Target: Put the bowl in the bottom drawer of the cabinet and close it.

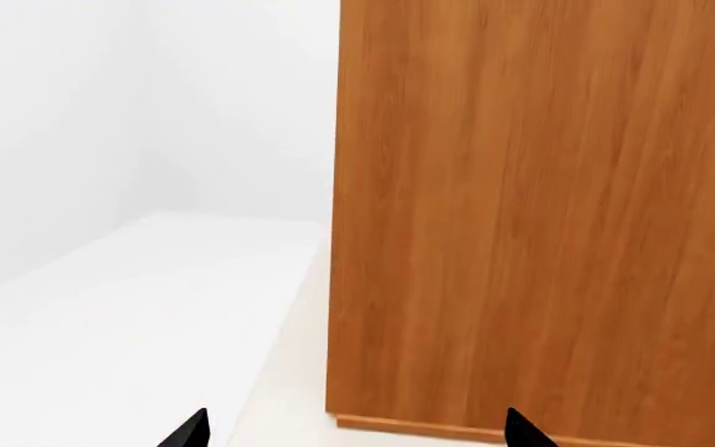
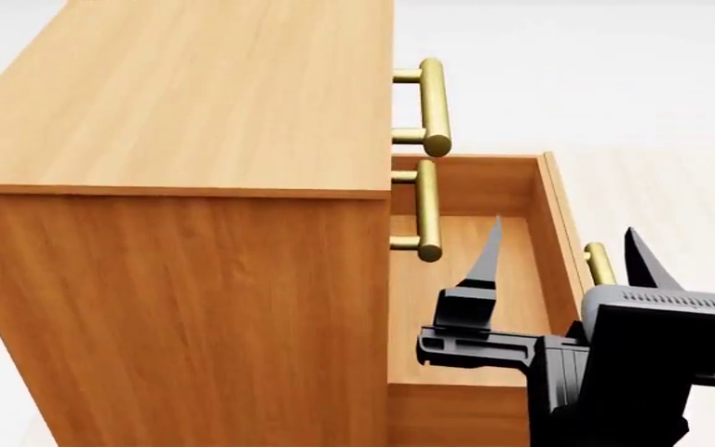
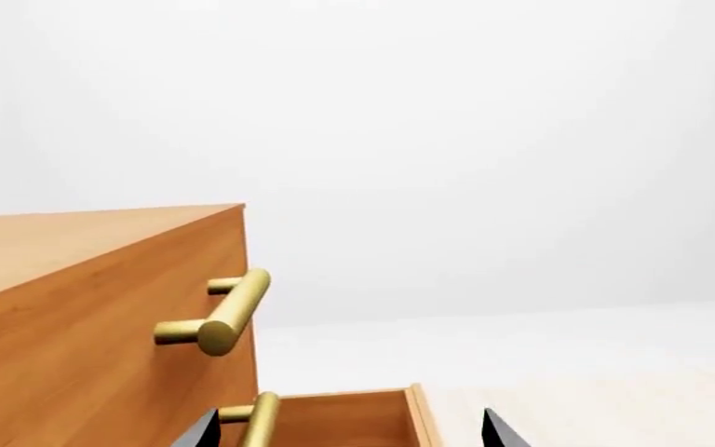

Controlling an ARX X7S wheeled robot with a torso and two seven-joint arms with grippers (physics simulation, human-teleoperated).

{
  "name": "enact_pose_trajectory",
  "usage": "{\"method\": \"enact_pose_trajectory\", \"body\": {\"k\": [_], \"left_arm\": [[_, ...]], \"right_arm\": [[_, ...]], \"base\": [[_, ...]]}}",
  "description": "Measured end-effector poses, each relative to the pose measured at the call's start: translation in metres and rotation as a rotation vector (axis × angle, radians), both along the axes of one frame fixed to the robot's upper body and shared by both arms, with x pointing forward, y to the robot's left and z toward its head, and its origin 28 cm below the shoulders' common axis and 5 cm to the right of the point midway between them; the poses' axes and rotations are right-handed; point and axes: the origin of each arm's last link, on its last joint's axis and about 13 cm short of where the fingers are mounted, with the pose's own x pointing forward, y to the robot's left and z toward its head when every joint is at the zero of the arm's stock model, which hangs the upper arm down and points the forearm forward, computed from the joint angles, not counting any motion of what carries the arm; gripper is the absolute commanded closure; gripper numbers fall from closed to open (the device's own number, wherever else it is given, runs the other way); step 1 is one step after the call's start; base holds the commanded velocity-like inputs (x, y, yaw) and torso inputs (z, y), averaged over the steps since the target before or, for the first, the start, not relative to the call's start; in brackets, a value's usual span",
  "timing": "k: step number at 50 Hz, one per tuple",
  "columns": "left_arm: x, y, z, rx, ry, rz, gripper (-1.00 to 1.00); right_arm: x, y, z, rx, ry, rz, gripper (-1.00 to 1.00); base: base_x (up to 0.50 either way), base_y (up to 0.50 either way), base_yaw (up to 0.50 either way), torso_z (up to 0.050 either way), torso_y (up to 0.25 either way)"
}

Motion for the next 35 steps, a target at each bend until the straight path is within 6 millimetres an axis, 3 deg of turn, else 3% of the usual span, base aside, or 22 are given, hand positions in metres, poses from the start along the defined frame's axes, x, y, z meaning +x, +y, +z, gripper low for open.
{"method": "enact_pose_trajectory", "body": {"k": [7,35], "left_arm": [[0.000,0.000,0.002,0.000,0.001,0.000,-1.00],[0.000,0.001,0.006,-0.003,-0.001,0.003,-1.00]], "right_arm": [[0.001,0.000,0.000,-0.002,0.000,0.002,-1.00],[0.020,-0.019,-0.011,-0.123,0.059,-0.108,-1.00]], "base": [[0.48,0.00,0.00,0.000,0.000],[0.00,0.00,0.00,0.000,0.000]]}}
